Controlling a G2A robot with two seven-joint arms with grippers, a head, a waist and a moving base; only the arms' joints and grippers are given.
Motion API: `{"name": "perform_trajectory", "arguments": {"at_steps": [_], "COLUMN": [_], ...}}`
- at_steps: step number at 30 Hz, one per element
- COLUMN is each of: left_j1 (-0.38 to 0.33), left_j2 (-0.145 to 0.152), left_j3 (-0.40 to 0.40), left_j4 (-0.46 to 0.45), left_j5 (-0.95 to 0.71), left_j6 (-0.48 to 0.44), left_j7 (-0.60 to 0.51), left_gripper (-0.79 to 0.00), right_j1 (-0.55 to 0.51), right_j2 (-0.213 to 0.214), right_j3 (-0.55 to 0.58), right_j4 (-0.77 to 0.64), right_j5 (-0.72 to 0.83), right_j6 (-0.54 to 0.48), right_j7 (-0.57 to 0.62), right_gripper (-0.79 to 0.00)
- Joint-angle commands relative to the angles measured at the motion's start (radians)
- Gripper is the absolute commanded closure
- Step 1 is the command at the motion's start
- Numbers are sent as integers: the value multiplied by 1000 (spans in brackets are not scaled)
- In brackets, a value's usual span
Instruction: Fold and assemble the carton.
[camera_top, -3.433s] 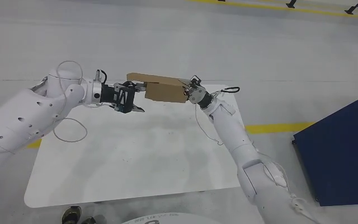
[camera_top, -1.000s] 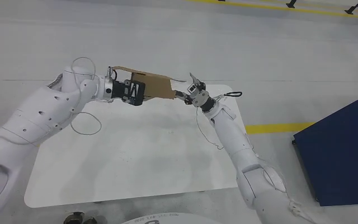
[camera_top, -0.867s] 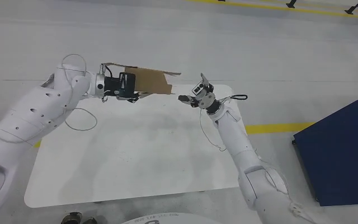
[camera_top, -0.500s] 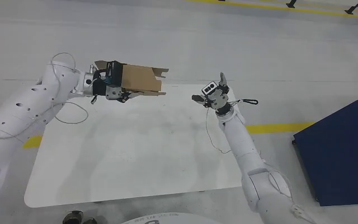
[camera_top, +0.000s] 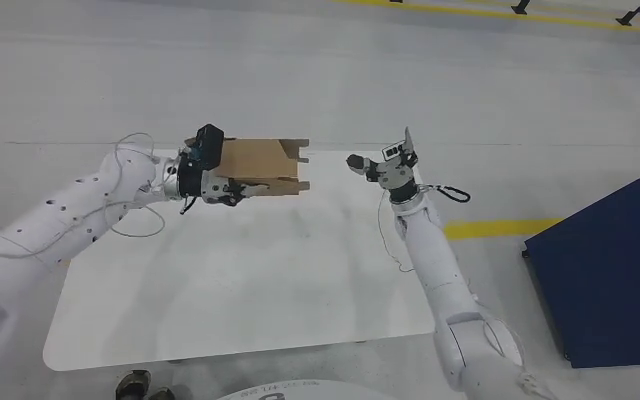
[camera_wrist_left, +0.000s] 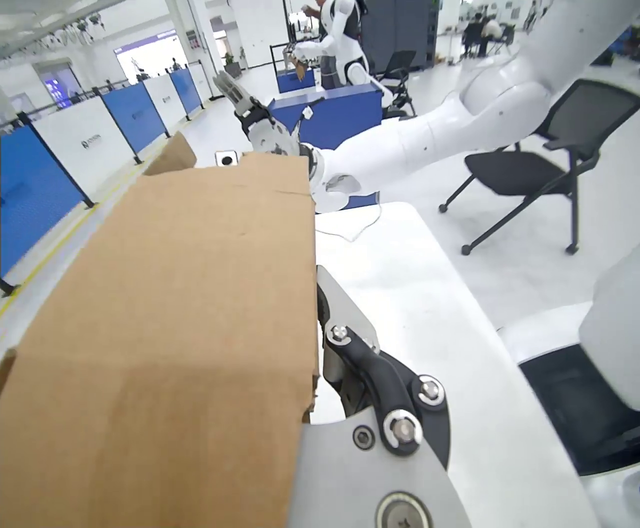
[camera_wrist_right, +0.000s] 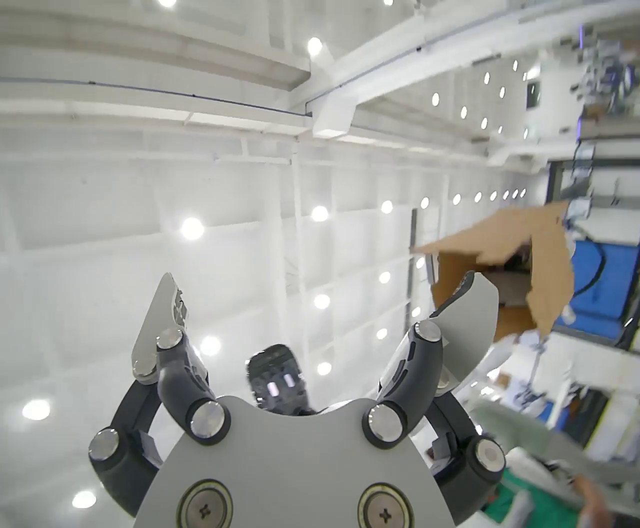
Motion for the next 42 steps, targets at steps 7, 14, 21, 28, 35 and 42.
{"name": "perform_trajectory", "arguments": {"at_steps": [7, 14, 21, 28, 35, 42], "left_j1": [19, 19, 59, 77, 84, 87], "left_j2": [6, 6, 18, 55, 80, 78], "left_j3": [-3, -3, -3, -3, -3, -3], "left_j4": [-31, -31, -95, -195, -224, -244], "left_j5": [-97, -97, -195, -243, -287, -337], "left_j6": [0, 0, 0, 0, 0, 0], "left_j7": [-58, -58, -96, -93, -154, -247], "left_gripper": [0, 0, 0, 0, 0, 0], "right_j1": [-15, -15, -21, -43, -89, -149], "right_j2": [2, 2, -2, -5, -4, 4], "right_j3": [12, 12, -61, -96, -114, -111], "right_j4": [-23, -23, -93, -161, -246, -333], "right_j5": [-30, -30, -389, -563, -680, -785], "right_j6": [-93, -93, -293, -344, -392, -443], "right_j7": [-27, -27, -306, -420, -450, -451], "right_gripper": [-785, -785, -785, -785, -785, -785]}}
